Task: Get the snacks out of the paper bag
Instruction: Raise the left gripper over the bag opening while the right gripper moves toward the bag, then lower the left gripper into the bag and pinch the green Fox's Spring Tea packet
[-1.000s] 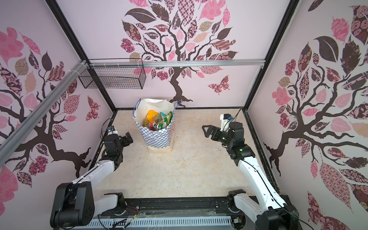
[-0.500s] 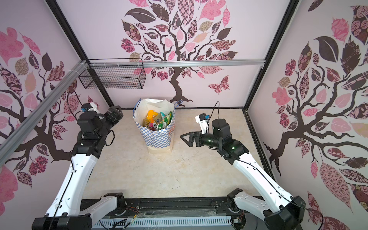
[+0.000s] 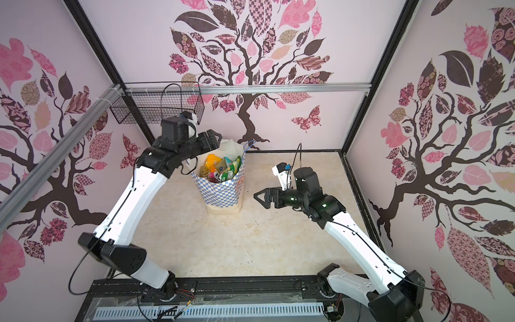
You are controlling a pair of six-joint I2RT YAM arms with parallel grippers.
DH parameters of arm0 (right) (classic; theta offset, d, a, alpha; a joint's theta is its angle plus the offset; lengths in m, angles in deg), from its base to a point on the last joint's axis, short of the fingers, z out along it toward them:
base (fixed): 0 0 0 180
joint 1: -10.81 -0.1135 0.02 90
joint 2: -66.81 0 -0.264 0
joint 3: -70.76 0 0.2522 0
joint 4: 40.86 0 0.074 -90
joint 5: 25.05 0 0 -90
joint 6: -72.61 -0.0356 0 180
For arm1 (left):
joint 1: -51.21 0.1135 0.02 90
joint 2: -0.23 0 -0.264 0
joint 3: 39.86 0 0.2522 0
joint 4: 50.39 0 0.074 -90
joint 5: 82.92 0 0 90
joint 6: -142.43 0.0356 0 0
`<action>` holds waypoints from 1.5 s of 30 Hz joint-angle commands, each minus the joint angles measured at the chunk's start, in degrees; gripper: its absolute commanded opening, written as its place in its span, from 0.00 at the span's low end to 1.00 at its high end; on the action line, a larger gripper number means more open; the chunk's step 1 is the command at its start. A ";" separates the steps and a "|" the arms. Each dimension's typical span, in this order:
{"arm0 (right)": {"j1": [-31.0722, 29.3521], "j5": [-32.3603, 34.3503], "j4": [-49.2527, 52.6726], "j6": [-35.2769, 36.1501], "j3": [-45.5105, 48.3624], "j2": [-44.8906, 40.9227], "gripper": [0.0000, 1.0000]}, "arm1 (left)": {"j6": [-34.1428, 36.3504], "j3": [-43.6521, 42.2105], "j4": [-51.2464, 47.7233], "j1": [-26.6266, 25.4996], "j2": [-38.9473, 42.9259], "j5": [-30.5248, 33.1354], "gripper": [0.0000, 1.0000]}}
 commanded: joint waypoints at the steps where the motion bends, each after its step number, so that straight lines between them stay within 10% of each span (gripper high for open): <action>1: -0.38 1.46 2.05 1.54 -2.22 1.09 1.00 | 4.08 7.24 -9.27 -0.15 -6.37 1.80 0.81; 9: -0.69 0.14 1.16 0.81 -1.49 2.12 1.00 | 7.33 17.87 -21.20 -0.23 -21.72 6.47 0.81; 25: -0.98 -0.83 0.77 0.66 -2.09 3.13 1.00 | 9.55 13.26 -20.19 -0.10 -33.81 8.27 0.77; 40: -1.05 0.49 0.05 -0.43 -2.46 2.34 1.00 | 9.80 13.17 -19.07 -0.10 -28.59 6.57 0.00; 45: -1.05 0.59 -0.83 -0.92 -2.35 1.81 1.00 | 10.33 14.11 -19.22 -0.11 -25.62 6.10 0.00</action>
